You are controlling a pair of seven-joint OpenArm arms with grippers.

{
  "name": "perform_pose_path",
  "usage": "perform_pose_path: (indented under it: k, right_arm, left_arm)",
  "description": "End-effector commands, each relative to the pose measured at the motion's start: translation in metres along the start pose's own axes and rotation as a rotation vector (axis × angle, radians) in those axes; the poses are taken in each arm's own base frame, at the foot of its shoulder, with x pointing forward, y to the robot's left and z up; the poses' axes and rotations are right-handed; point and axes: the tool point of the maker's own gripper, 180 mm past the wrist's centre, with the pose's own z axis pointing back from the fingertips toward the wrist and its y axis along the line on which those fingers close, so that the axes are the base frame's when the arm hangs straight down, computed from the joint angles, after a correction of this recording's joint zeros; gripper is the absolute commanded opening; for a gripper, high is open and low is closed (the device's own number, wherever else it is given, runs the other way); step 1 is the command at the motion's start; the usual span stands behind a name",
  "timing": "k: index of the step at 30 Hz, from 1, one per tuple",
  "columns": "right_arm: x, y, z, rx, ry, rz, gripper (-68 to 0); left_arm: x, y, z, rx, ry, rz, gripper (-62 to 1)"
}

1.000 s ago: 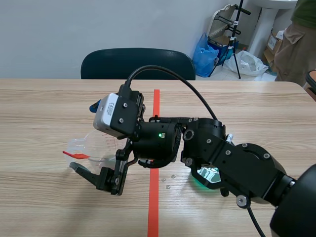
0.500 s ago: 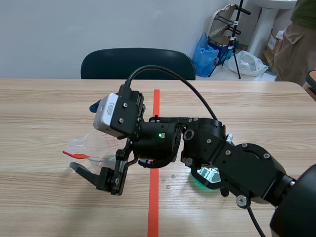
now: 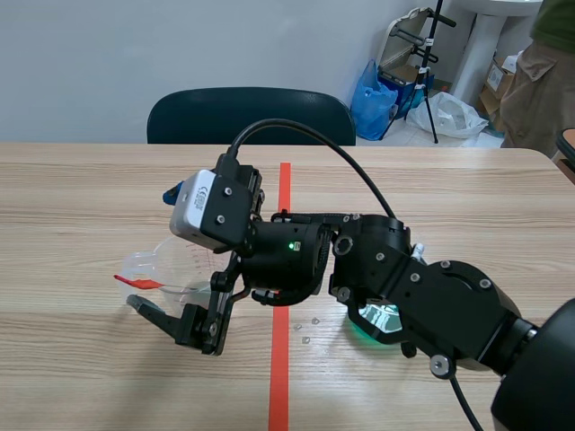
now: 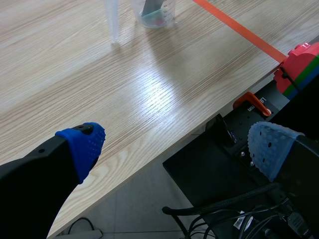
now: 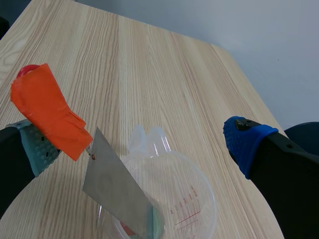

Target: Do the redox reaction experiment

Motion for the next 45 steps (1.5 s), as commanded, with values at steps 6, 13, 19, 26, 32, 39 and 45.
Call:
perform_pose_path:
  k: [6, 13, 19, 26, 32, 39, 45]
  right_arm:
    - [0.019, -0.003, -0.003, -0.011, -0.074, 0.009, 0.4]
    - [0.04, 0.016, 0.007, 0.0, -0.105, 0.03, 0.4]
    - [0.057, 0.012, 0.033, -0.055, -0.108, 0.031, 0.4]
    - [0.079, -0.011, 0.068, -0.167, -0.127, 0.016, 0.4]
    - [0.081, -0.042, 0.104, -0.304, -0.045, -0.054, 0.4]
    - [0.083, -0.071, 0.145, -0.458, 0.022, -0.095, 0.4]
    - [0.095, -0.072, 0.166, -0.53, 0.041, -0.079, 0.4]
  left_arm:
    - [0.006, 0.0, -0.001, 0.002, -0.028, 0.004, 0.6]
    - [0.006, 0.0, -0.001, 0.002, -0.027, 0.004, 0.6]
    - [0.007, 0.002, -0.001, 0.019, -0.037, 0.012, 0.6]
    - [0.016, 0.022, -0.01, 0.147, -0.103, -0.046, 0.6]
    - [0.025, 0.031, -0.023, 0.229, -0.148, -0.073, 0.6]
    - [0.036, 0.032, -0.046, 0.28, -0.162, -0.092, 0.6]
    - [0.046, 0.042, -0.067, 0.366, -0.156, -0.107, 0.6]
